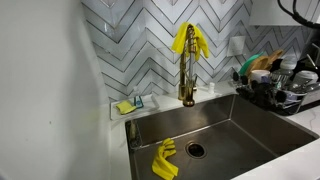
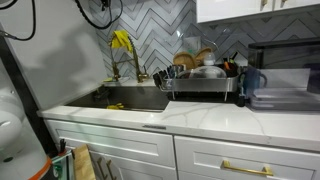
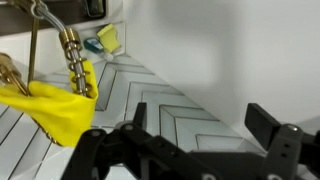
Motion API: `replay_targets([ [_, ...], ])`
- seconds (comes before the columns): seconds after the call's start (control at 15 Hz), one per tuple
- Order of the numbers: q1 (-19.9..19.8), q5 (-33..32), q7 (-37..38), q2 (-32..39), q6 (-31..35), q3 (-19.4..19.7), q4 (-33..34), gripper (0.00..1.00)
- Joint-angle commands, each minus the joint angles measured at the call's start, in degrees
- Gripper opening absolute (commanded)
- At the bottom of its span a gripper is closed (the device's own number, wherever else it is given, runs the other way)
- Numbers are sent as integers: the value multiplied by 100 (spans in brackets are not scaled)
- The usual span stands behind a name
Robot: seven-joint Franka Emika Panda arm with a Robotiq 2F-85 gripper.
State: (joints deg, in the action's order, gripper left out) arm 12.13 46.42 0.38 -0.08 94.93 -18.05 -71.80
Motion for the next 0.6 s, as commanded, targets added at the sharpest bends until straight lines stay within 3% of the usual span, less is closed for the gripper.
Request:
replay_targets([
  [0.0, -207, 386, -353, -674, -1000, 244, -869, 100],
  [0.27, -158, 551, -686, -1002, -1977, 573, -1371, 100],
  [0.4, -161, 390, -892, -1099, -1908, 610, -1578, 100],
  [0.47, -118, 384, -635, -758, -1957, 563, -1050, 100],
  [0.53, -123, 384, -718, -811, -1956, 586, -1165, 100],
])
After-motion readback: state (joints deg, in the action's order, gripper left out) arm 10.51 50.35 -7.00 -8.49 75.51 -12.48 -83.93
